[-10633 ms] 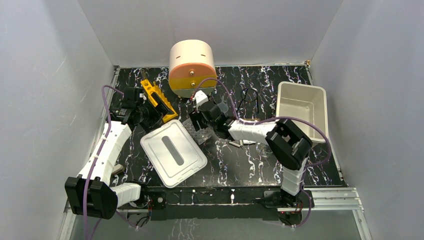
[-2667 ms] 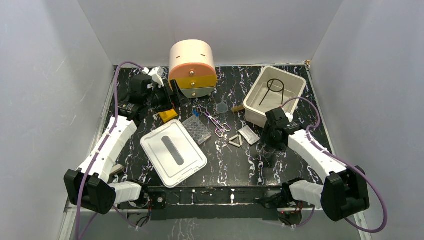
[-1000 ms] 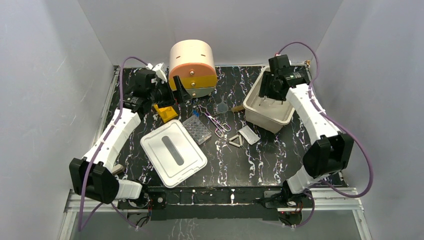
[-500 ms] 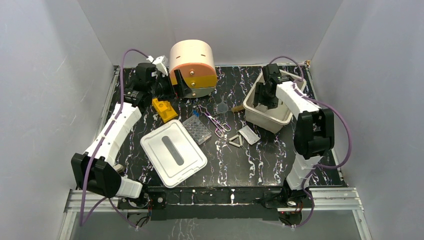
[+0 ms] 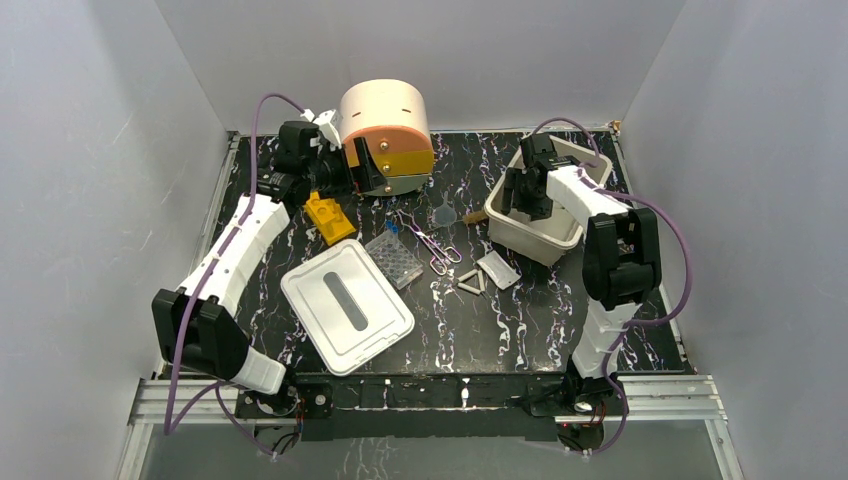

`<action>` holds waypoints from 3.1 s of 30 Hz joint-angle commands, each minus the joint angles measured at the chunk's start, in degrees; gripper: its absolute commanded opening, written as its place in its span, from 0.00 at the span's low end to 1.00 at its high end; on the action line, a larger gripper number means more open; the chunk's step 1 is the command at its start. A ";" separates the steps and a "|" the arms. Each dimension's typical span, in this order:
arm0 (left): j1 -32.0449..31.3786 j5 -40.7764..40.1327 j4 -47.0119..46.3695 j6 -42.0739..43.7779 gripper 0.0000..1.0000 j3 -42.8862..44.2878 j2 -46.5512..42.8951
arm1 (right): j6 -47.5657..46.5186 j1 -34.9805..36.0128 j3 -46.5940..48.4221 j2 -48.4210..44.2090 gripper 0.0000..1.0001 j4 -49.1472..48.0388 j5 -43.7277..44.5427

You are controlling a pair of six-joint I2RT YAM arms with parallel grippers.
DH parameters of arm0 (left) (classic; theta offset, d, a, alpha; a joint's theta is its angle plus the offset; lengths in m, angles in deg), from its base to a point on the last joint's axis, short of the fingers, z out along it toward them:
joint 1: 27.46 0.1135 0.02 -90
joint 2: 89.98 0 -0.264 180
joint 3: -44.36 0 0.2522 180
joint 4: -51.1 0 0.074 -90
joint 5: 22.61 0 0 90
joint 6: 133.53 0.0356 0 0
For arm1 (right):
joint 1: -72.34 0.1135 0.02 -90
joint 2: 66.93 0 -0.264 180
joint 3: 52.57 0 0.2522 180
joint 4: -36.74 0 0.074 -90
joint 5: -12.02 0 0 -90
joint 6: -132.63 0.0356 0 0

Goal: Organize the chemistry lab equipment

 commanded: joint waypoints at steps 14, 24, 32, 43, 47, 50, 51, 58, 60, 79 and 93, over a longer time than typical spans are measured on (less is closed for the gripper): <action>-0.23 3.65 1.05 0.96 0.98 2.53 -0.42 | -0.72 -0.09 4.70 -16.34 0.83 3.99 -0.83; -0.27 4.93 1.00 -0.42 0.98 -0.77 -3.29 | -4.61 8.92 4.50 -24.27 0.71 1.83 -12.93; -0.23 5.16 0.99 -1.66 0.98 -3.50 -5.87 | 1.40 18.44 -3.40 -21.74 0.71 -2.11 -9.02; -0.28 3.94 2.97 -1.74 0.98 -6.12 -9.09 | 5.06 22.43 2.96 -3.80 0.49 -0.59 8.55; -0.28 3.49 3.47 -1.39 0.98 -5.86 -9.08 | 8.93 22.52 5.80 0.41 0.46 0.99 13.82; -0.22 3.33 3.48 -1.23 0.98 -5.76 -8.97 | 12.64 22.60 6.67 2.79 0.49 0.96 15.14; -0.27 3.29 3.50 -1.22 0.98 -5.73 -8.82 | 13.60 22.65 6.47 3.24 0.50 0.05 14.28; -0.27 3.46 3.94 -0.61 0.98 -5.08 -7.80 | 22.34 23.71 6.83 7.00 0.68 -3.09 14.02; -0.25 3.40 4.14 -0.52 0.98 -4.90 -7.61 | 24.11 24.47 7.54 8.35 0.77 -2.94 16.52; -0.28 2.75 7.16 1.41 0.98 -3.55 -6.60 | 30.33 25.07 14.32 15.22 0.77 -1.16 22.64; -0.27 4.08 7.60 1.53 0.98 -3.86 -6.44 | 33.95 25.32 16.00 18.08 0.59 3.87 27.96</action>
